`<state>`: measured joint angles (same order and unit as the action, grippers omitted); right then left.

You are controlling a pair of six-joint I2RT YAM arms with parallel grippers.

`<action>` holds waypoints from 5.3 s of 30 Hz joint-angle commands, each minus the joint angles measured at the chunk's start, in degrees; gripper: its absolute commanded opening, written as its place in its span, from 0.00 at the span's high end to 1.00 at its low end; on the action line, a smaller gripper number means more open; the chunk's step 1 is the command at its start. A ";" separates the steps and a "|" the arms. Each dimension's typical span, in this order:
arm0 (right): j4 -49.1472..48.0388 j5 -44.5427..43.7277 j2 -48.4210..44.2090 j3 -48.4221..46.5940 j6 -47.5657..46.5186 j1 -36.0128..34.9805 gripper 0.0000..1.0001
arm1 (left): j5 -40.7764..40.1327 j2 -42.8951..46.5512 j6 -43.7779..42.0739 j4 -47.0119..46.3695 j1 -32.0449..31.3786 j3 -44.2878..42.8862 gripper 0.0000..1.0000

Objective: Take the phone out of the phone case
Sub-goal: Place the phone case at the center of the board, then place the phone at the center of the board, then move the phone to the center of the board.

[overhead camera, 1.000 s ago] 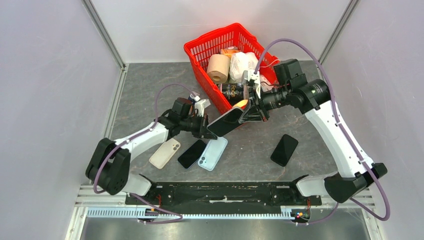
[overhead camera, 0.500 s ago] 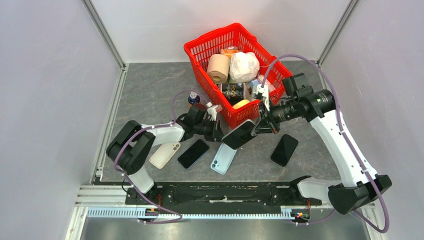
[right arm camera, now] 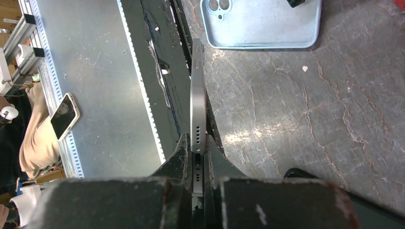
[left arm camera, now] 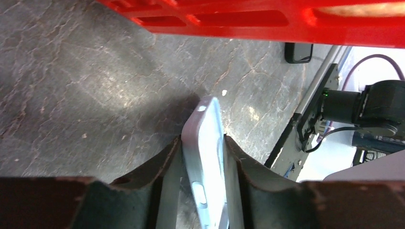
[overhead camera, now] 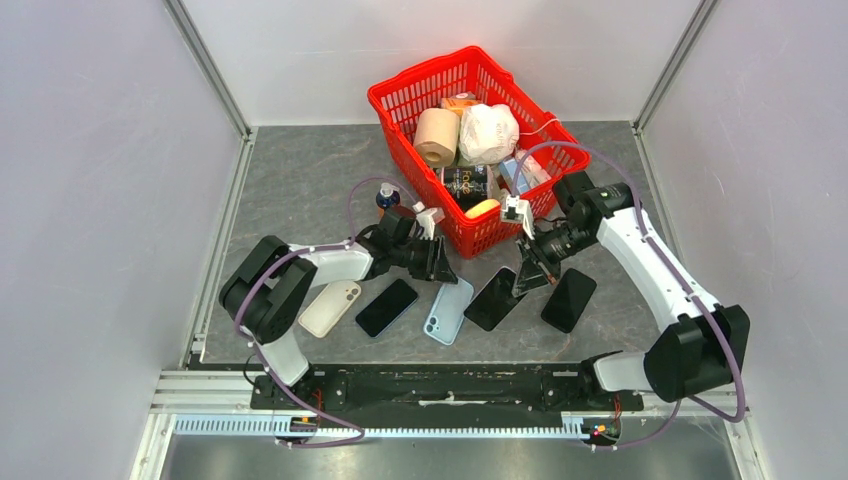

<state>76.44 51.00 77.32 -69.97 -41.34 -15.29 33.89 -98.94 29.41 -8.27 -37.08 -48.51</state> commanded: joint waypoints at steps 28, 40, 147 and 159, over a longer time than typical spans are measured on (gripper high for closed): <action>-14.00 0.99 10.12 12.86 -2.94 1.46 1.00 | -2.31 20.16 -25.26 15.08 -0.01 -2.18 0.18; -17.22 2.07 16.83 9.93 4.33 1.97 0.96 | -3.45 21.64 -26.04 16.04 0.08 -1.67 0.18; -17.08 -29.63 -10.10 22.65 -5.52 6.89 0.13 | -7.33 27.22 -34.16 22.26 0.87 -3.58 0.18; -29.50 -31.35 -12.63 29.28 -9.60 -2.84 0.11 | -12.01 29.70 -40.37 33.57 2.04 -10.25 0.17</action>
<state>54.59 22.17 63.70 -42.19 -49.60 -13.93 24.08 -71.61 -6.48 21.47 -35.99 -55.22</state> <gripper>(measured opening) 0.887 0.823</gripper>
